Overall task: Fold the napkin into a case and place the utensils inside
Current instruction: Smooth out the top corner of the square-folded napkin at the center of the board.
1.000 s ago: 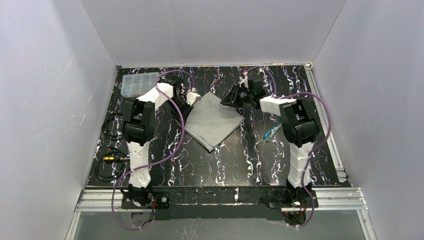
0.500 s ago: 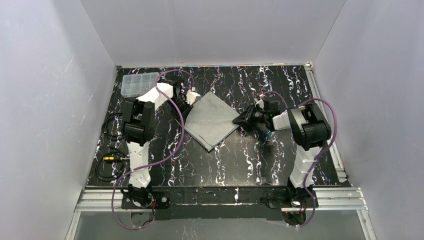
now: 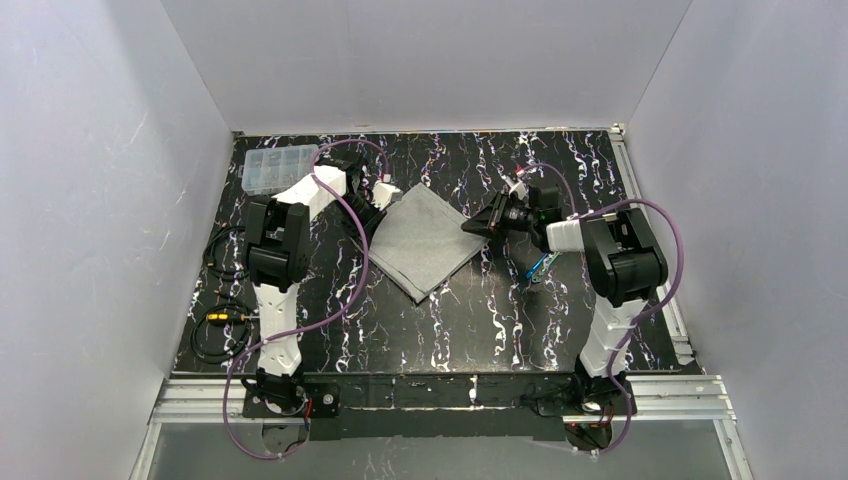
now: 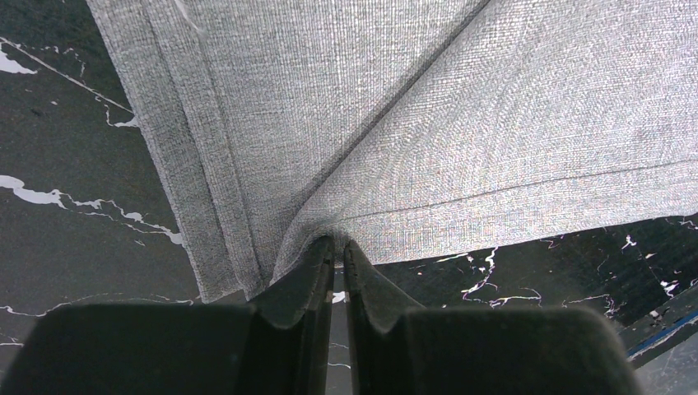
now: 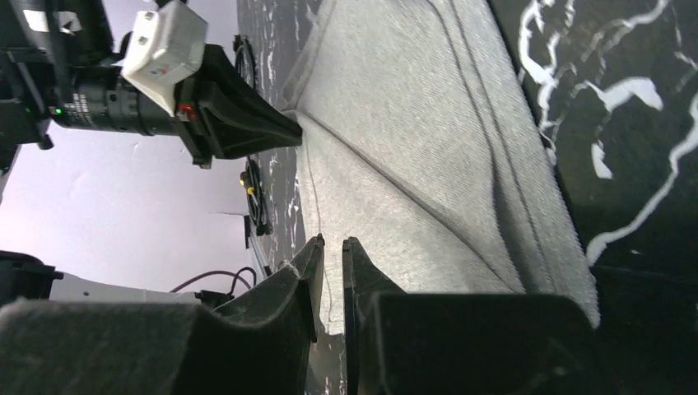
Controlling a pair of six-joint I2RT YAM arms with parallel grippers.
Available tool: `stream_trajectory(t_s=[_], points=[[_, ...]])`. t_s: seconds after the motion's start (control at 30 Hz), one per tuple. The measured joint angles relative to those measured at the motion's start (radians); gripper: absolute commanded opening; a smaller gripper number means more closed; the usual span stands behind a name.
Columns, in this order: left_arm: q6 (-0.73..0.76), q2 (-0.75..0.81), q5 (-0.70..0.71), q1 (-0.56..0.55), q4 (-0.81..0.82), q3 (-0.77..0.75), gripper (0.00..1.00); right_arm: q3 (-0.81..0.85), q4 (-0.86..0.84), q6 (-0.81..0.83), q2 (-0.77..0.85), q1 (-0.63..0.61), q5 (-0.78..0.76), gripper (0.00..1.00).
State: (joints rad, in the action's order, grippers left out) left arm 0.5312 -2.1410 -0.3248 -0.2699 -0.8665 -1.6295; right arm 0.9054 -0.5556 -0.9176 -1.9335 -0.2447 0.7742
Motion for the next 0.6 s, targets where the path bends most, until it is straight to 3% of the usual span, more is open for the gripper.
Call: stream_trajectory(t_s=[0.6], points=[[-0.077, 0.082, 0.064, 0.000, 0.014, -0.034, 0.20, -0.037, -0.027, 0.016, -0.100, -0.014, -0.055, 0.15]])
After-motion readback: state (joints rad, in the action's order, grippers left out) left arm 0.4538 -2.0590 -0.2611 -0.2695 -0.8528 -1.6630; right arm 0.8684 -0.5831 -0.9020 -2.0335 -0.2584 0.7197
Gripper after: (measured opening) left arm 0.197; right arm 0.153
